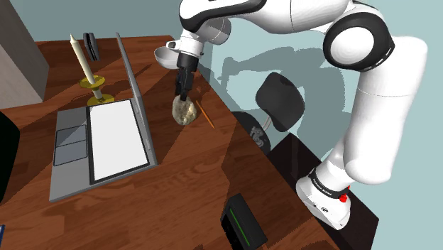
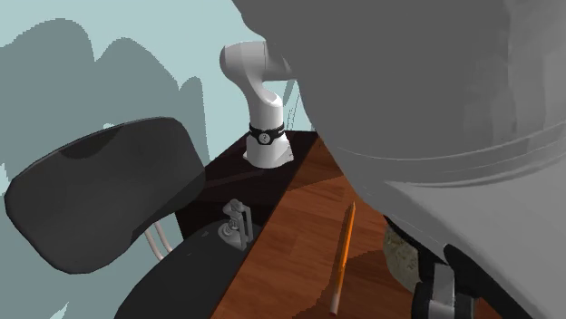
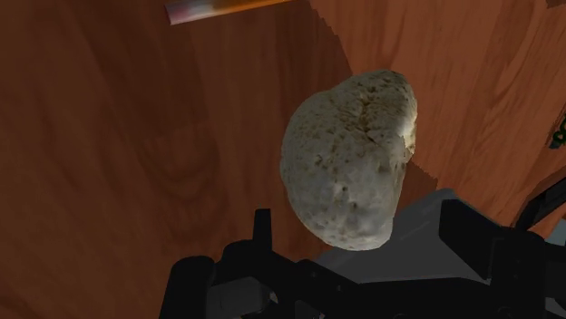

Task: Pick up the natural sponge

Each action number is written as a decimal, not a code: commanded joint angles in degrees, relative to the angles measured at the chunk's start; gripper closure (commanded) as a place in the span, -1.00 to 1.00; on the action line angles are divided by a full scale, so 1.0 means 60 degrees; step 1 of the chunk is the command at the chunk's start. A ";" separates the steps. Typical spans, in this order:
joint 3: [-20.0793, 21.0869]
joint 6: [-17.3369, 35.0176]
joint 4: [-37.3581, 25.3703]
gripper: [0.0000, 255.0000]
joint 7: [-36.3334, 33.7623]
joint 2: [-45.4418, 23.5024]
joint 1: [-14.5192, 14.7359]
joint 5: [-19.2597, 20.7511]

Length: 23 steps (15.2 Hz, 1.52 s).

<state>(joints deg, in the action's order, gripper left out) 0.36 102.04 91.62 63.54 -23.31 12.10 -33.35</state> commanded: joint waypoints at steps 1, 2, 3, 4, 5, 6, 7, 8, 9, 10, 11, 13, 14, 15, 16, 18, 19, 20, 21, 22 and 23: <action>0.0008 0.0180 0.0184 -1.00 0.0091 -0.0012 0.0018 -0.0027; 0.0008 0.0180 0.0185 -1.00 0.0091 -0.0012 0.0019 -0.0027; 0.0008 0.0182 0.0197 1.00 0.0094 -0.0003 0.0018 -0.0027; 0.0007 0.0175 0.0194 1.00 0.0093 0.0001 0.0016 -0.0026; 0.0007 0.0172 0.0194 1.00 0.0089 0.0005 0.0017 -0.0026; 0.0007 0.0168 0.0184 1.00 0.0088 0.0000 0.0016 -0.0025; 0.0007 0.0166 0.0177 1.00 0.0085 -0.0005 0.0017 -0.0024; 0.0008 0.0170 0.0180 1.00 0.0086 -0.0005 0.0018 -0.0025; 0.0008 0.0170 0.0186 1.00 0.0084 0.0003 0.0019 -0.0025; 0.0008 0.0169 0.0190 1.00 0.0083 0.0007 0.0019 -0.0025; 0.0009 0.0172 0.0195 1.00 0.0082 0.0010 0.0021 -0.0026; 0.0004 0.0090 0.0123 1.00 0.0039 0.0030 0.0015 -0.0014; 0.0001 -0.0001 0.0060 1.00 -0.0015 0.0071 0.0011 0.0000; -0.0001 -0.0094 -0.0010 1.00 -0.0068 0.0108 0.0006 0.0012; -0.0003 -0.0186 -0.0079 1.00 -0.0122 0.0145 0.0001 0.0024; -0.0007 -0.0373 -0.0225 1.00 -0.0229 0.0213 -0.0010 0.0047; -0.0009 -0.0467 -0.0302 1.00 -0.0283 0.0244 -0.0015 0.0058; -0.0010 -0.0563 -0.0382 1.00 -0.0338 0.0274 -0.0020 0.0068; -0.0012 -0.0658 -0.0463 1.00 -0.0392 0.0302 -0.0026 0.0078; -0.0013 -0.0755 -0.0548 1.00 -0.0447 0.0328 -0.0032 0.0087; -0.0014 -0.0852 -0.0635 1.00 -0.0502 0.0352 -0.0038 0.0096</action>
<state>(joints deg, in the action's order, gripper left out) 0.28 97.73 88.72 60.99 -21.22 11.92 -32.85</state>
